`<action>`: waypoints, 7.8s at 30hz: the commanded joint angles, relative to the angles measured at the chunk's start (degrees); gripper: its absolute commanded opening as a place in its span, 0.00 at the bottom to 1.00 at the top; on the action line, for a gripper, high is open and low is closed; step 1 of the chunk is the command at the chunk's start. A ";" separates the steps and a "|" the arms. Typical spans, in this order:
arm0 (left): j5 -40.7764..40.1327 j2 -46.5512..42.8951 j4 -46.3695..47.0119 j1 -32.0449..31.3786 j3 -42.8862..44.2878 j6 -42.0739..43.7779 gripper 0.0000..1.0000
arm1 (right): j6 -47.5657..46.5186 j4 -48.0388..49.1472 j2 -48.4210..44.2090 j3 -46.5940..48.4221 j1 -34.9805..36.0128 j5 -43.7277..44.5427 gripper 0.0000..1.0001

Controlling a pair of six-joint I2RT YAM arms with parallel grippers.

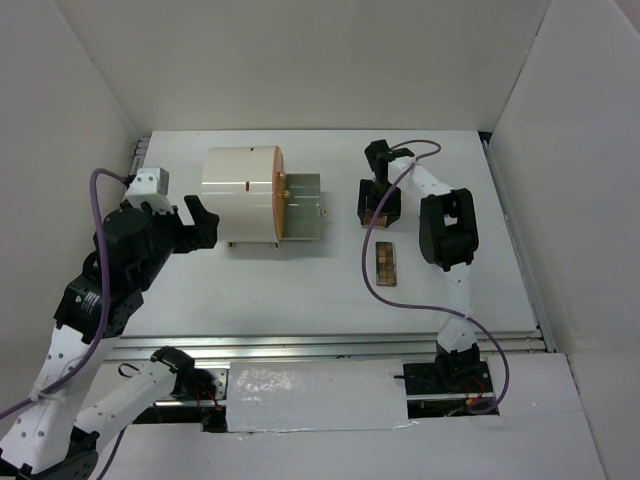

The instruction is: Organize the makeup

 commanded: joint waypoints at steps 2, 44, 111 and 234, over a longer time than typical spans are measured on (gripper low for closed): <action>-0.45 -0.66 2.95 0.13 -0.66 2.02 0.99 | -2.25 -2.50 0.24 1.55 -0.08 -0.55 0.59; -6.86 -5.76 5.85 1.80 -8.84 -0.70 0.99 | 5.83 4.70 -10.04 7.96 14.49 0.68 0.45; -2.73 -3.03 5.94 2.15 -9.02 -0.35 0.99 | 5.31 23.34 -34.31 -49.43 4.39 1.03 0.94; 4.83 -1.19 7.87 1.98 -9.81 1.50 0.99 | -19.74 1.72 -3.80 -7.15 -17.92 0.69 0.65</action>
